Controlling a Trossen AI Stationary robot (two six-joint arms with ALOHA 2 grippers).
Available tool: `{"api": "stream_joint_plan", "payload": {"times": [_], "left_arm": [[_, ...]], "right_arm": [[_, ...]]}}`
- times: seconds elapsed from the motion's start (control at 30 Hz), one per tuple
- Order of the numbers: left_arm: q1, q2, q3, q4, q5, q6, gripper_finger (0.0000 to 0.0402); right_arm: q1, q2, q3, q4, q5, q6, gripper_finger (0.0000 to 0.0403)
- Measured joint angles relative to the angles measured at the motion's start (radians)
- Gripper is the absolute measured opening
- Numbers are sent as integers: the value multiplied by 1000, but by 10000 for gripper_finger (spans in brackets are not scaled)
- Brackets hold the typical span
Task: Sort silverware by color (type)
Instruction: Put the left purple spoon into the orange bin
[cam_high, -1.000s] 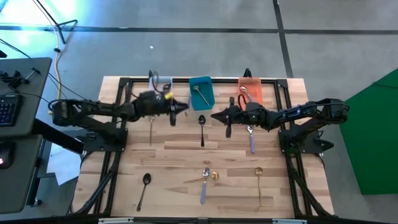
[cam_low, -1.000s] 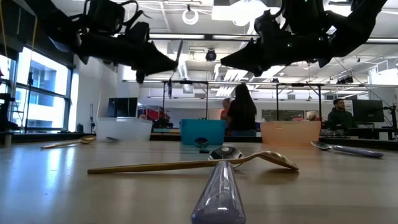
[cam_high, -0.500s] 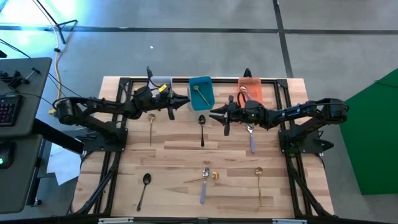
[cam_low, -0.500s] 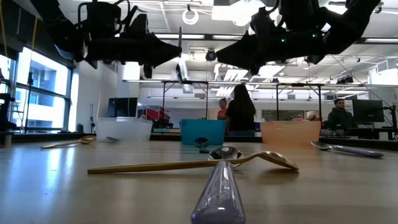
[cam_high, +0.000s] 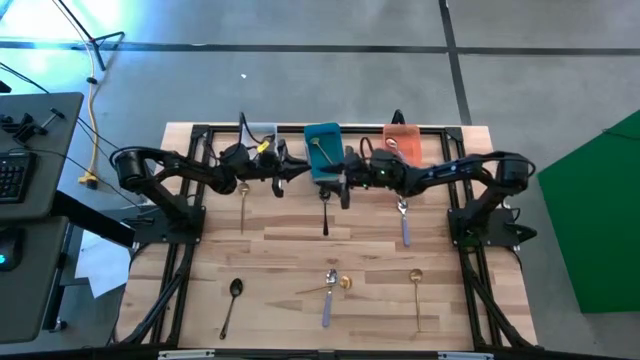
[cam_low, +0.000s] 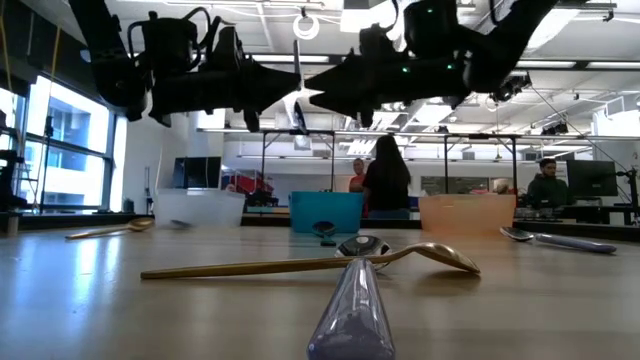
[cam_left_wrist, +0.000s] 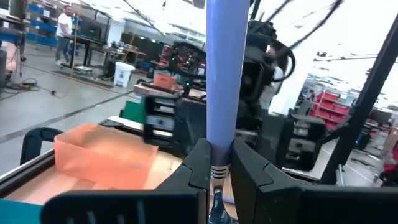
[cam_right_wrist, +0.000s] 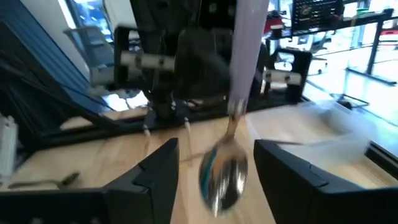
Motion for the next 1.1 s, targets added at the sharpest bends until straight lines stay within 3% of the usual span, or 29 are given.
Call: {"api": "stream_joint_plan", "payload": {"times": [0.13, 0.4, 0.53, 0.7, 0.8, 0.97, 1.1], "left_arm": [[-2, 0, 0, 8, 1, 7, 18], [-2, 0, 0, 17, 0, 16, 17], [-2, 0, 0, 18, -1, 16, 17], [0, 0, 0, 21, -3, 15, 20], [2, 0, 1, 21, -5, 13, 38], [1, 0, 1, 17, -21, 8, 90], [2, 0, 1, 15, -22, 9, 131]], "right_arm": [[-39, 44, 72, -19, -93, 49, 197], [-53, 118, 177, -78, -165, 28, 187], [-47, 121, 190, -83, -152, 22, 142], [-47, 118, 190, -79, -151, 26, 49], [-47, 118, 190, -85, -145, 24, 13], [-51, 112, 190, -106, -152, 45, 25], [-50, 68, 190, -191, -142, 19, 11]]}}
